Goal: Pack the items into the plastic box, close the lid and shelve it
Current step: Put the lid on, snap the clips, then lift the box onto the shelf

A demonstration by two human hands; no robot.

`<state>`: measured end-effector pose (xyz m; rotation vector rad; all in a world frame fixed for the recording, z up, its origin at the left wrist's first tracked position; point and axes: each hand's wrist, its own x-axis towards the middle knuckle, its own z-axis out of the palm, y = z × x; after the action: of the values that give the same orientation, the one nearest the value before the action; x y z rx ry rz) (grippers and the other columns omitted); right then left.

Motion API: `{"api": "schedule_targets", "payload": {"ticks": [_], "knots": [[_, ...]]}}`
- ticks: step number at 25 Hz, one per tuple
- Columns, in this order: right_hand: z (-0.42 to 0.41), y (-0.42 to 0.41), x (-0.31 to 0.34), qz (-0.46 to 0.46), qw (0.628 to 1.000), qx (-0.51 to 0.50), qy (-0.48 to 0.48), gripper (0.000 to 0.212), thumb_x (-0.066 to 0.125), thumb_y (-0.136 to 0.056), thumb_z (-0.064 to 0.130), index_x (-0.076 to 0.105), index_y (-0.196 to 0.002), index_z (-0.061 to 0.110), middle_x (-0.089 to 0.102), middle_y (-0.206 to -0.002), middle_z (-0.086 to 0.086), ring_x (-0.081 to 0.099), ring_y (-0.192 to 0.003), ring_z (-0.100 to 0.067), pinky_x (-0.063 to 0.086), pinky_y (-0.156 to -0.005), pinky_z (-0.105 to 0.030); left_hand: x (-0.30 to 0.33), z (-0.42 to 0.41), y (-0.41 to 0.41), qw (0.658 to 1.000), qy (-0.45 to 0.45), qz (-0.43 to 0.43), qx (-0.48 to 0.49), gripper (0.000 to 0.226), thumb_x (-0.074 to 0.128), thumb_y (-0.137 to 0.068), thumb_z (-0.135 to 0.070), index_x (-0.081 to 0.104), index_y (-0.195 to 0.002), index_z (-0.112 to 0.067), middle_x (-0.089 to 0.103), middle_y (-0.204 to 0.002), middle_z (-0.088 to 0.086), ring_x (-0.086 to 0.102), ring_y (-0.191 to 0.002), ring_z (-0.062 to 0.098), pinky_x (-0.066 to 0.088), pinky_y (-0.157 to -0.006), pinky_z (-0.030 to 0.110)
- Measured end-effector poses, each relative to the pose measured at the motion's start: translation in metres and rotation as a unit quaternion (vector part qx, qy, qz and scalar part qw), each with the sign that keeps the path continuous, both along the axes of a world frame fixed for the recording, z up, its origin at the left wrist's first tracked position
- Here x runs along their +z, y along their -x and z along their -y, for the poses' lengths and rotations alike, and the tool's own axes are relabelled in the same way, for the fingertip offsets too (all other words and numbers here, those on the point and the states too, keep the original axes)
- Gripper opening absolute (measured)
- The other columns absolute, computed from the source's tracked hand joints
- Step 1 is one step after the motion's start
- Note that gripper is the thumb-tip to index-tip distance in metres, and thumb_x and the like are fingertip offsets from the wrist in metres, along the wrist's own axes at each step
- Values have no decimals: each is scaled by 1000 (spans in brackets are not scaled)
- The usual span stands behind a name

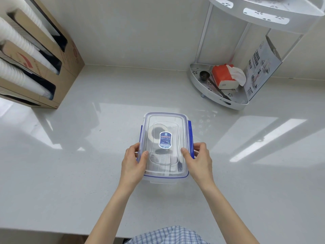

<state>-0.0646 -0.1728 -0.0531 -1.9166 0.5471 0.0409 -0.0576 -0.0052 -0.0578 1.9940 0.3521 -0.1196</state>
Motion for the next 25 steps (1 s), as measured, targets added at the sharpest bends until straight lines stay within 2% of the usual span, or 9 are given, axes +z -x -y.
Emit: {"api": "schedule_targets", "payload": {"ticks": [4, 8, 10, 14, 16, 18, 21, 23, 25], "knots": [[-2, 1, -1, 23, 999, 24, 41, 16, 54, -90, 24, 40, -94, 17, 55, -105, -9, 53, -89, -25, 48, -80, -36, 0, 1, 2, 1000, -3, 6, 1, 36, 50, -88, -19, 46, -124, -11, 51, -123, 7, 47, -95, 15, 42, -88, 32], [-7, -1, 2, 24, 993, 57, 105, 19, 45, -93, 21, 43, -100, 4, 44, -100, -7, 45, -77, -22, 38, -71, -32, 0, 1, 1, 1000, -10, 15, -1, 35, 50, -88, -18, 47, -123, -12, 52, -122, 7, 46, -95, 15, 38, -85, 28], [-6, -1, 3, 21, 991, 64, 112, 22, 45, -93, 22, 43, -104, 3, 43, -100, -7, 45, -78, -22, 40, -72, -34, 0, 2, 3, 1000, -9, 14, 0, 36, 51, -88, -19, 47, -123, -13, 50, -125, 8, 46, -100, 16, 39, -88, 30], [-1, -3, 5, 6, 994, 63, 85, 21, 49, -92, 22, 42, -102, 6, 43, -100, -3, 47, -81, -20, 37, -73, -30, 4, -8, 2, 992, 91, -89, 13, 53, 54, -86, -29, 33, -134, -23, 39, -138, 10, 36, -129, 21, 31, -101, 32], [-1, -3, 5, 2, 995, 62, 75, 20, 50, -91, 22, 41, -101, 8, 45, -101, -4, 47, -83, -19, 37, -73, -29, 6, -12, 0, 979, 146, -145, 6, 67, 55, -85, -33, 20, -141, -24, 42, -140, 11, 40, -125, 20, 28, -95, 28], [-1, -2, 6, -2, 996, 61, 66, 20, 50, -91, 22, 41, -102, 8, 45, -103, -5, 48, -84, -19, 38, -73, -29, 5, -13, -2, 978, 141, -150, 9, 72, 56, -84, -33, 15, -142, -20, 45, -135, 7, 44, -112, 18, 30, -91, 28], [-1, -2, 6, -1, 996, 59, 60, 17, 50, -91, 22, 38, -97, 13, 45, -103, -4, 48, -84, -19, 39, -74, -29, 1, -15, -5, 990, 78, -119, 11, 66, 59, -82, -33, 29, -138, -14, 46, -124, 2, 48, -105, 17, 40, -93, 31], [-1, -3, 7, -3, 997, 59, 57, 17, 50, -91, 22, 36, -95, 15, 44, -102, -3, 48, -84, -20, 39, -74, -29, -2, -17, -6, 994, 34, -100, -21, 49, 57, -82, -36, 48, -126, -17, 54, -124, 10, 55, -105, 23, 45, -95, 36], [-2, -2, 7, -1, 997, 57, 56, 16, 50, -91, 22, 36, -94, 15, 44, -102, -4, 49, -84, -20, 39, -74, -30, -1, -16, -3, 995, 28, -90, -37, 38, 54, -84, -38, 55, -119, -21, 59, -117, 11, 57, -103, 25, 48, -94, 40]]}}
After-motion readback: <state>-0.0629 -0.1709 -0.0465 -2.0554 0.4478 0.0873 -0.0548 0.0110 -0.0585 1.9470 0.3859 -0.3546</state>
